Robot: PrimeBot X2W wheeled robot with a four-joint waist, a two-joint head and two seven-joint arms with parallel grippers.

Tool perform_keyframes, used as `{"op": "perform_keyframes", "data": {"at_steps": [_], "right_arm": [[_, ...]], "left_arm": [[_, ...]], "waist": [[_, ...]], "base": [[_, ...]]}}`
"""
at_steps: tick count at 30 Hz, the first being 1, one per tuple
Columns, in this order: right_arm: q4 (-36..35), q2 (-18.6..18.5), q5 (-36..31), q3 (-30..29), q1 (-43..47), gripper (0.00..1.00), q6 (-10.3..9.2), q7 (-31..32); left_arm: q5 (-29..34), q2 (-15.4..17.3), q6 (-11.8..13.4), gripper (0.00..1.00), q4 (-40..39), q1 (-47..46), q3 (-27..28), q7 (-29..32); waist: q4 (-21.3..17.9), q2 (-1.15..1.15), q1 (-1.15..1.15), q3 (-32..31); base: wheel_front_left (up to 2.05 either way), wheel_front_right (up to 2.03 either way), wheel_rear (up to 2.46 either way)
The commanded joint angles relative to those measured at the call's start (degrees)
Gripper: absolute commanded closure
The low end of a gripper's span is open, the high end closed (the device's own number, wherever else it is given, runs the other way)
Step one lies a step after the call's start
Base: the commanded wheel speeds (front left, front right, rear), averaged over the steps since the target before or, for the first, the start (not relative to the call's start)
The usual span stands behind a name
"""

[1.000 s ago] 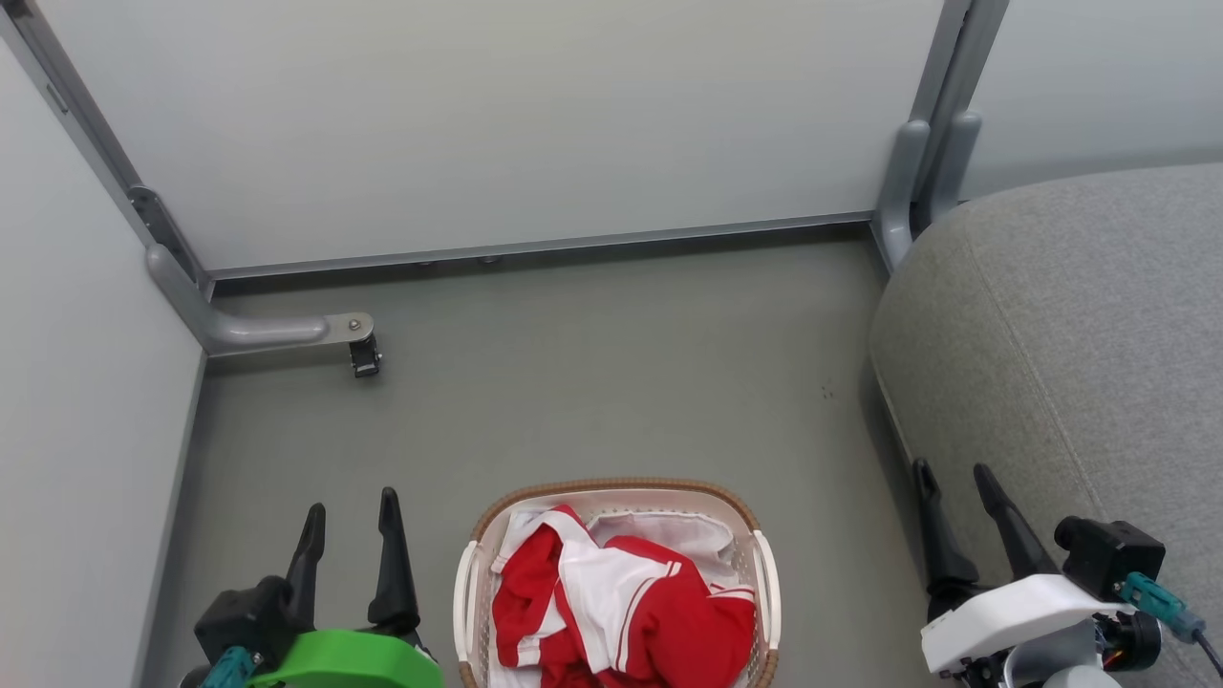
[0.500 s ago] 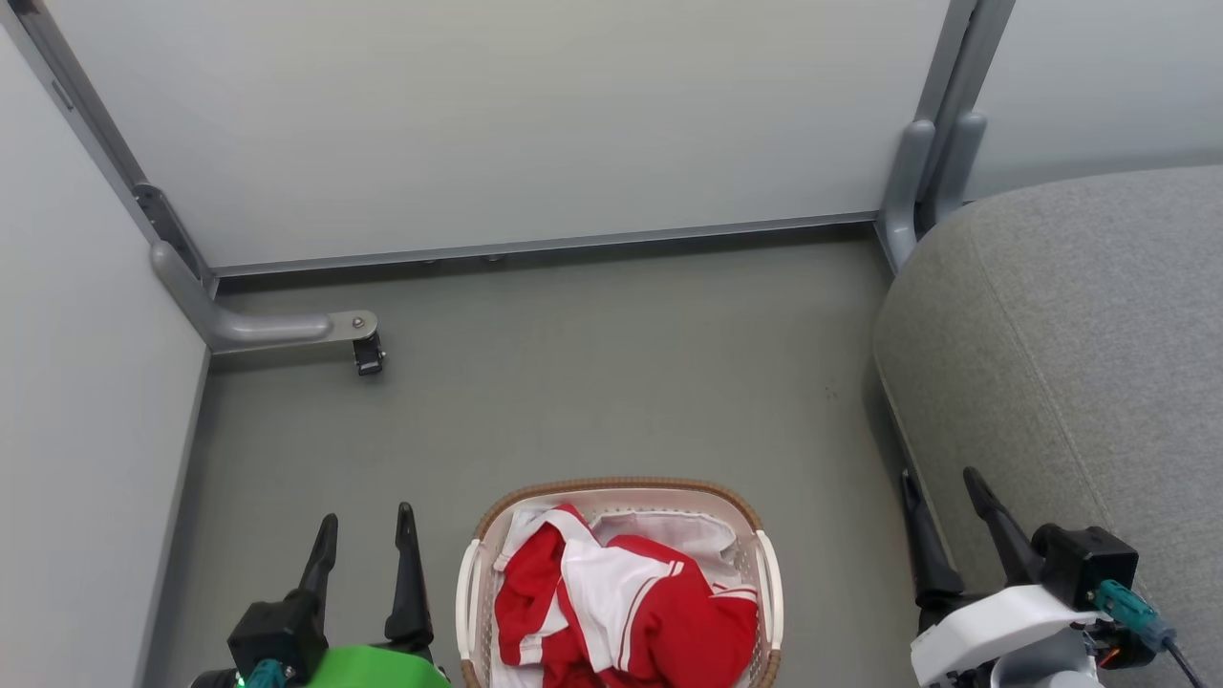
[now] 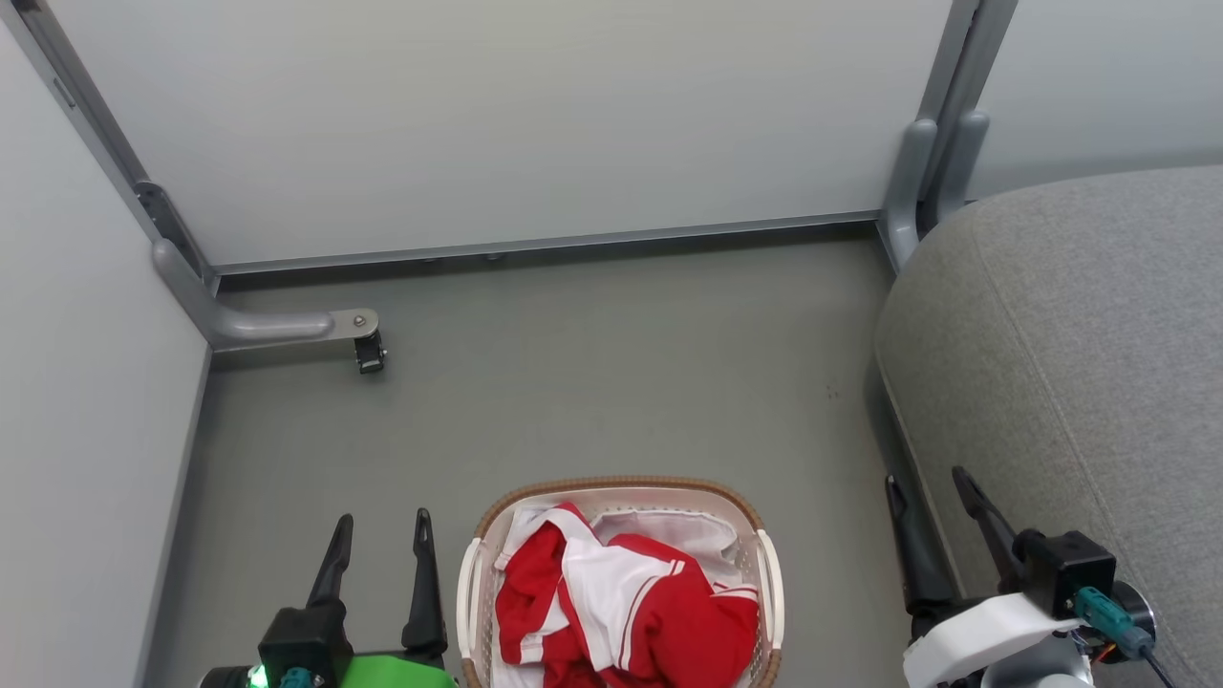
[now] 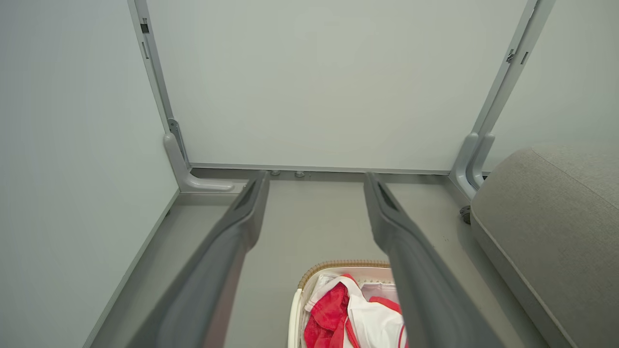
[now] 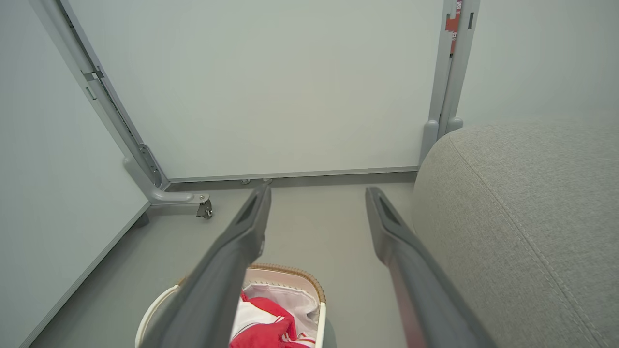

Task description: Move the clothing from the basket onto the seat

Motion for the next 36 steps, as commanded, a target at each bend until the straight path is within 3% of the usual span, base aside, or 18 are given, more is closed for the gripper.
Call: {"op": "perform_keyframes", "data": {"at_steps": [1,36], "right_arm": [[-0.1,-0.4,-1.0,0.0,1.0,0.00,0.00,-0.5],[-0.6,-0.4,-1.6,-0.2,0.7,0.00,-0.01,-0.6]], "left_arm": [[1.4,0.4,0.3,0.00,0.2,0.9,-0.2,-0.4],[1.9,0.4,-0.1,0.00,0.1,0.5,-0.5,-0.5]], "waist": [[0.0,0.00,0.00,0.0],[0.0,0.00,0.00,0.9]], "base": [[0.00,0.00,0.00],[0.00,0.00,0.00]]}}
